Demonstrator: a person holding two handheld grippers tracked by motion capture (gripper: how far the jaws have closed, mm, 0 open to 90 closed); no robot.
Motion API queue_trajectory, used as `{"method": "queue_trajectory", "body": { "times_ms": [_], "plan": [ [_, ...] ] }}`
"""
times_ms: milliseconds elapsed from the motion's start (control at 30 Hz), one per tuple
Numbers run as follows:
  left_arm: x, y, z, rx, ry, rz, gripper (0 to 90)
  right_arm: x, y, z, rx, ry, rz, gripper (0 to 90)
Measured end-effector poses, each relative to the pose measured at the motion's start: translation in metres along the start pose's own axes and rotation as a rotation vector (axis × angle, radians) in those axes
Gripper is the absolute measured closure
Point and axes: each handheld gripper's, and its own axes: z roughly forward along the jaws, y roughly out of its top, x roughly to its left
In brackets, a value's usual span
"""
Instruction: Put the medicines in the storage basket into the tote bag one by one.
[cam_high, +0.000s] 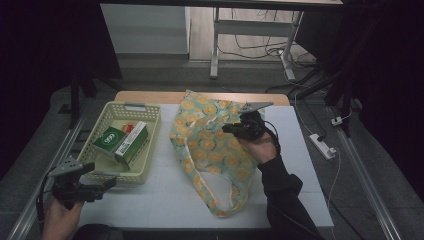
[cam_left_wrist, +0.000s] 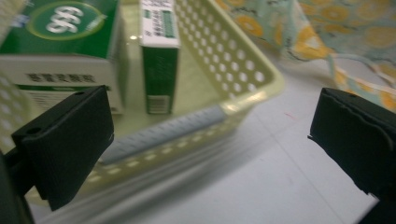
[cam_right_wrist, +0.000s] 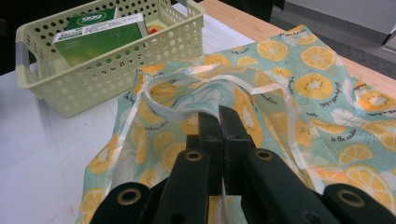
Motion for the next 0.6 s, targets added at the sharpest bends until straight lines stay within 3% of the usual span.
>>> {"method": "queue_trajectory", "body": {
  "times_ms": [200, 400, 600],
  "plan": [
    [0.012, 0.010, 0.009, 0.019, 0.044, -0.028, 0.0, 0.000, 0.000, 0.000, 0.001, -0.002, -0.001, 89.5],
    [0.024, 0.021, 0.019, 0.049, 0.108, 0.004, 0.0, 0.000, -0.001, 0.001, 0.003, -0.002, -0.005, 89.5],
    [0.047, 0.029, 0.027, 0.060, 0.126, -0.017, 0.0, 0.000, -0.001, 0.001, 0.003, -0.002, -0.007, 89.5]
  ]
}}
